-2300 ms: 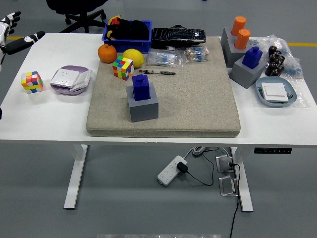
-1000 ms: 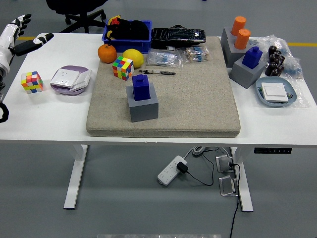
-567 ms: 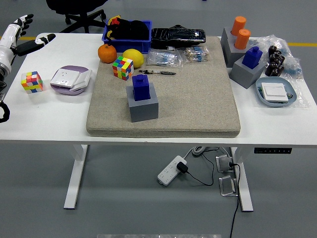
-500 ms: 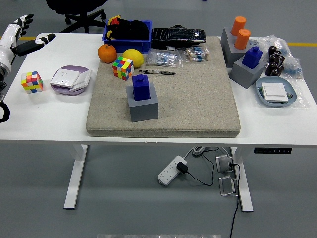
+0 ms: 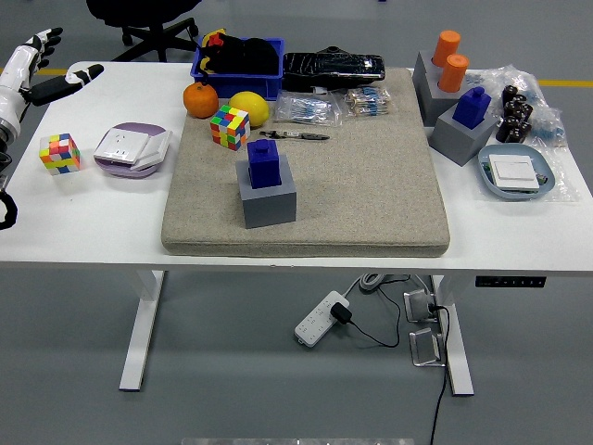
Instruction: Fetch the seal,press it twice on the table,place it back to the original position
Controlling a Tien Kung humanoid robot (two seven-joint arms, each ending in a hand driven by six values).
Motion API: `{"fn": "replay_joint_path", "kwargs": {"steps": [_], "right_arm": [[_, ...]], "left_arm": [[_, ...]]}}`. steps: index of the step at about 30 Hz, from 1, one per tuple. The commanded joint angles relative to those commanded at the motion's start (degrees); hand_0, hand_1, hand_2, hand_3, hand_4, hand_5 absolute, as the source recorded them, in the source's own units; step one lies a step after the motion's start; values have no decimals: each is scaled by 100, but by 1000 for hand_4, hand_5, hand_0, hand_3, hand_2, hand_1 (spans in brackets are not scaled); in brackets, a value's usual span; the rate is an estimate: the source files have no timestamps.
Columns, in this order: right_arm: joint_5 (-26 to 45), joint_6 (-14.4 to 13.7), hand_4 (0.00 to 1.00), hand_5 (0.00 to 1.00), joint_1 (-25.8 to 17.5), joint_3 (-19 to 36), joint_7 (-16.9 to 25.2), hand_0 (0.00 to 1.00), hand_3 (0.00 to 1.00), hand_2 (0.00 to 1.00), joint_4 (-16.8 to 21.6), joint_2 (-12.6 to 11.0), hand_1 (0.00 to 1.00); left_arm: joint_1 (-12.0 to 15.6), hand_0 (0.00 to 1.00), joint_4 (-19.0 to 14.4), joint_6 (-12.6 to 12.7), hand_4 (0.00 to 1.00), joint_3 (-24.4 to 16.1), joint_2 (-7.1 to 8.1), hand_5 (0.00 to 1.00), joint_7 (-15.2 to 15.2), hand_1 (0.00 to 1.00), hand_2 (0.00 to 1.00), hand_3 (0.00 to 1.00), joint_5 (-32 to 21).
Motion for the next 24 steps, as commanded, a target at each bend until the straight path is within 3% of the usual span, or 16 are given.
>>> {"fn": "replay_joint_path", "kwargs": {"steps": [24], "right_arm": [[-25,-2,747,515,-17,89,12,835,713,698,-3,57,731]], "left_arm": [[32,927,35,-10,960,-33,-16,511,9,975,976,958,-6]]}}
